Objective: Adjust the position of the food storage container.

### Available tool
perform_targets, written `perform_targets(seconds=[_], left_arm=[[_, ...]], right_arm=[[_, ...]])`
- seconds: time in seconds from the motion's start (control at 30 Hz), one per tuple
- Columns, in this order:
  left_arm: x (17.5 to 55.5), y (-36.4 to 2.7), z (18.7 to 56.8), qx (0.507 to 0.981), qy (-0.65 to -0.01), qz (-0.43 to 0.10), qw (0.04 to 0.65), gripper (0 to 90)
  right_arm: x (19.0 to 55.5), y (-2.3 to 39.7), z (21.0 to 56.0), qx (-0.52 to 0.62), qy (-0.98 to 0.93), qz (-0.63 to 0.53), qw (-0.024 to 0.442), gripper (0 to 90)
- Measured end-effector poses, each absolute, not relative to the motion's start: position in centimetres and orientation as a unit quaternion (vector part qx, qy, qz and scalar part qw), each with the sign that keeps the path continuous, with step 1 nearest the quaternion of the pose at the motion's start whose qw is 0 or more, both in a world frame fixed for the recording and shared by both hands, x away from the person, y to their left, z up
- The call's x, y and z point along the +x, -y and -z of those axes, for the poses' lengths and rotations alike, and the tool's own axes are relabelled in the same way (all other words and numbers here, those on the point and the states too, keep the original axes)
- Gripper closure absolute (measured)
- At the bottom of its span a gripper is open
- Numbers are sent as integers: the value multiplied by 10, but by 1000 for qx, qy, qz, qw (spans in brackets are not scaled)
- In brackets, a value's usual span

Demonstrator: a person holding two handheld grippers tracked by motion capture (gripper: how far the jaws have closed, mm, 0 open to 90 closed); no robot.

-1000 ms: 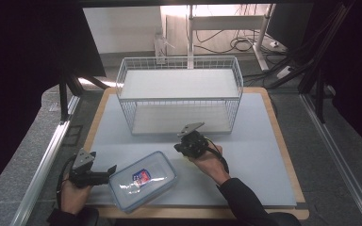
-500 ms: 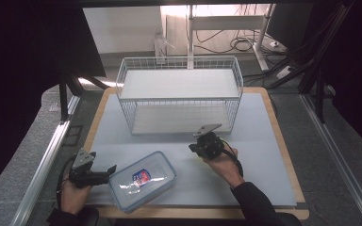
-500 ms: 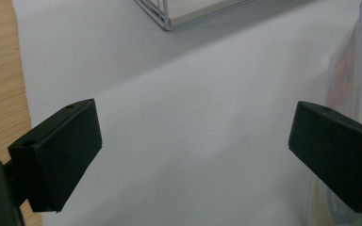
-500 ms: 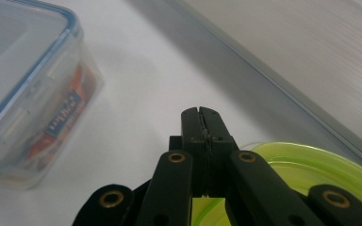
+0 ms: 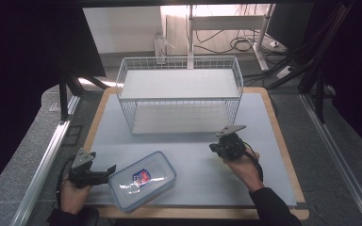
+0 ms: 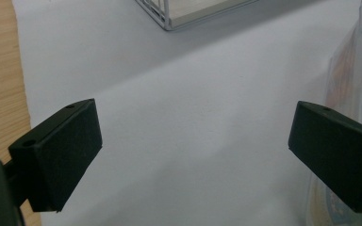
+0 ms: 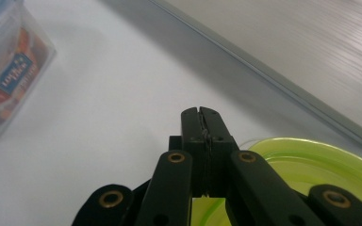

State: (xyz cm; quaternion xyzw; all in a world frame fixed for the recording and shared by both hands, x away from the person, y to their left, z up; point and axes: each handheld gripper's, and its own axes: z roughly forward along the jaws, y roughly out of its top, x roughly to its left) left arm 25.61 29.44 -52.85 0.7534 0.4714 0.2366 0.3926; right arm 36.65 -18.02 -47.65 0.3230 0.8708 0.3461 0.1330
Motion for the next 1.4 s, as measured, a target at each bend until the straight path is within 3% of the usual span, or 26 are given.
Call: perform_targets(seconds=[0.57, 0.8, 1.07, 1.17, 1.37, 1.4], left_arm=[[255, -297, 527, 748, -481, -230, 394, 46], [254, -297, 526, 750, -486, -228, 387, 53], [243, -300, 522, 752, -499, -209, 376, 58], [236, -304, 520, 747, -503, -200, 386, 97], [221, -307, 516, 743, -492, -181, 417, 188], [215, -307, 515, 745, -484, -181, 421, 255]], right_arm=[[352, 242, 473, 382, -844, -345, 152, 883], [347, 247, 473, 388, -840, -345, 159, 855], [339, 239, 471, 375, -837, -359, 171, 660], [335, 235, 469, 367, -836, -369, 175, 550], [330, 229, 469, 359, -836, -372, 182, 445], [328, 226, 469, 357, -837, -374, 182, 412]])
